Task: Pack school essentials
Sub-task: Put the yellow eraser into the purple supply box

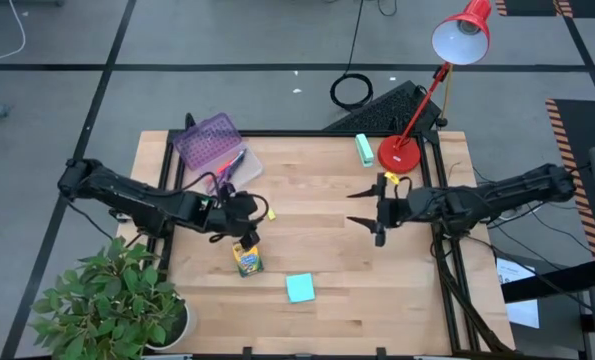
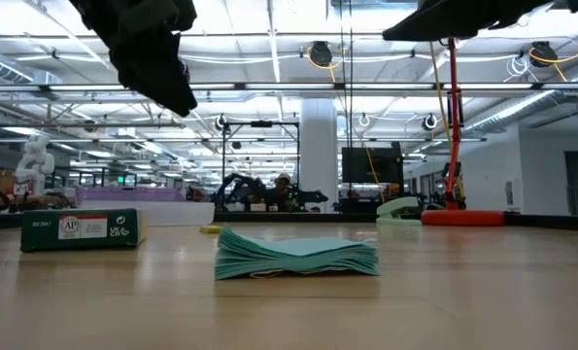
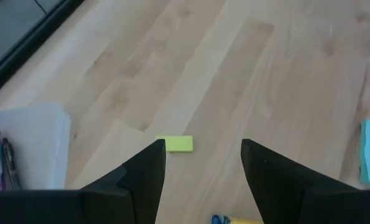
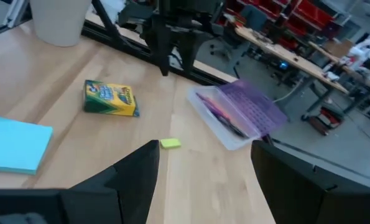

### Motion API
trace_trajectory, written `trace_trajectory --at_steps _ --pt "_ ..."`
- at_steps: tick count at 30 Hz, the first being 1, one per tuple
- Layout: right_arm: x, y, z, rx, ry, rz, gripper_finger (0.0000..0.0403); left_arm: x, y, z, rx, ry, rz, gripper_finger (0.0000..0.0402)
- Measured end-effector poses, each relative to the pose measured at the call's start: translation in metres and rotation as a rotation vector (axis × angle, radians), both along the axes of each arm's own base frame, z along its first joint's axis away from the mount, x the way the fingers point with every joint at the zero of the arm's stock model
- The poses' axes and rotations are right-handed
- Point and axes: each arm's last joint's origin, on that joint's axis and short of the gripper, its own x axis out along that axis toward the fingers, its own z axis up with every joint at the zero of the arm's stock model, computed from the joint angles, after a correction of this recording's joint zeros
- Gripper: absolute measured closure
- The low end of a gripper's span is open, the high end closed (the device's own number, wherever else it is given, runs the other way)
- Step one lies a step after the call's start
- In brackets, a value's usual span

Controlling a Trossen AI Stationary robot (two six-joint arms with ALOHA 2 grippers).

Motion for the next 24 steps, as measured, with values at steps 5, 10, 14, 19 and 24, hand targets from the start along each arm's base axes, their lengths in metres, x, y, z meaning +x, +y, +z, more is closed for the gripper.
trace_trajectory --at_steps 5,10,14,19,24 --pt "0.015 -0.005 -0.011 0.007 0.037 0.006 0.0151 0.003 -0.002 -0.007 0.024 0.033 -0.01 0.0188" --pt "0.026 -0.01 -0.024 0.007 0.093 -0.023 0.0151 0.008 0.002 -0.011 0.049 0.056 -0.017 0.0188" --pt "0.032 -0.011 -0.033 0.017 0.138 -0.036 0.0151 0.017 0.004 -0.022 0.099 0.109 -0.052 0.0188" --pt "0.037 -0.01 -0.042 0.028 0.175 -0.042 0.0151 0.031 0.011 -0.039 0.16 0.167 -0.104 0.0188" --pt "0.038 -0.01 -0.045 0.051 0.189 -0.052 0.0151 0.039 0.018 -0.055 0.051 0.244 -0.222 0.0188"
